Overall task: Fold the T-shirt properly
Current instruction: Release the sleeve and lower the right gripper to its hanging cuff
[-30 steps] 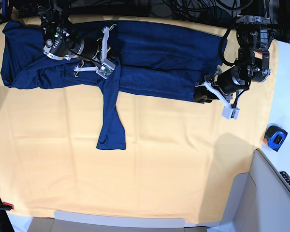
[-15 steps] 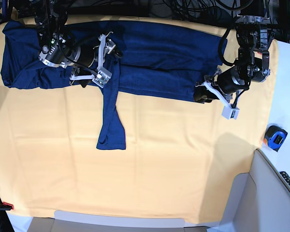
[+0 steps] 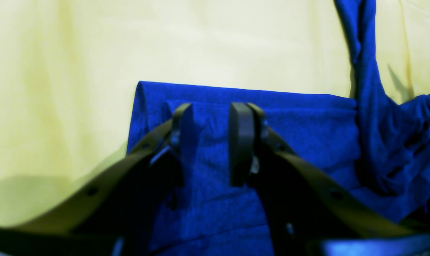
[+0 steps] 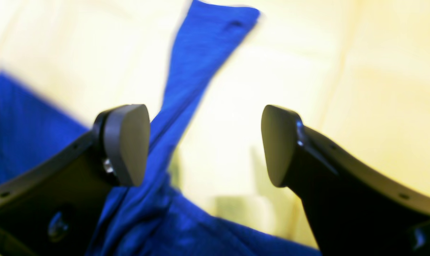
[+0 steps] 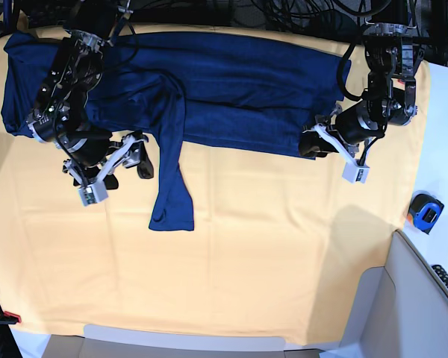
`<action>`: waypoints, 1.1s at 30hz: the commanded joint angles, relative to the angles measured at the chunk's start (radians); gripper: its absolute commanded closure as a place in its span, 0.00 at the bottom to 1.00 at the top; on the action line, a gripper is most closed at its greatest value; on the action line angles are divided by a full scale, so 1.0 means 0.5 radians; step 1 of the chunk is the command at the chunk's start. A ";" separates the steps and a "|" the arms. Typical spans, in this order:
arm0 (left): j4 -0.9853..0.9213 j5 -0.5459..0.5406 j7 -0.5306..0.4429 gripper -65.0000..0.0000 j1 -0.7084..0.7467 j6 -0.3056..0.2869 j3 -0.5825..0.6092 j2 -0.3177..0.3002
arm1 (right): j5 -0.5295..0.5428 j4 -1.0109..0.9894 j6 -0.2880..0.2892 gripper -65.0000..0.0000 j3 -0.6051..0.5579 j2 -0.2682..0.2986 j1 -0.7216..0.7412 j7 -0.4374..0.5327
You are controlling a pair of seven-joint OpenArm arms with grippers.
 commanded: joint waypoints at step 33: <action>0.026 -0.018 -0.023 0.73 -0.018 -0.012 0.000 -0.016 | 0.289 -1.298 -0.927 0.54 0.143 -0.205 0.554 0.707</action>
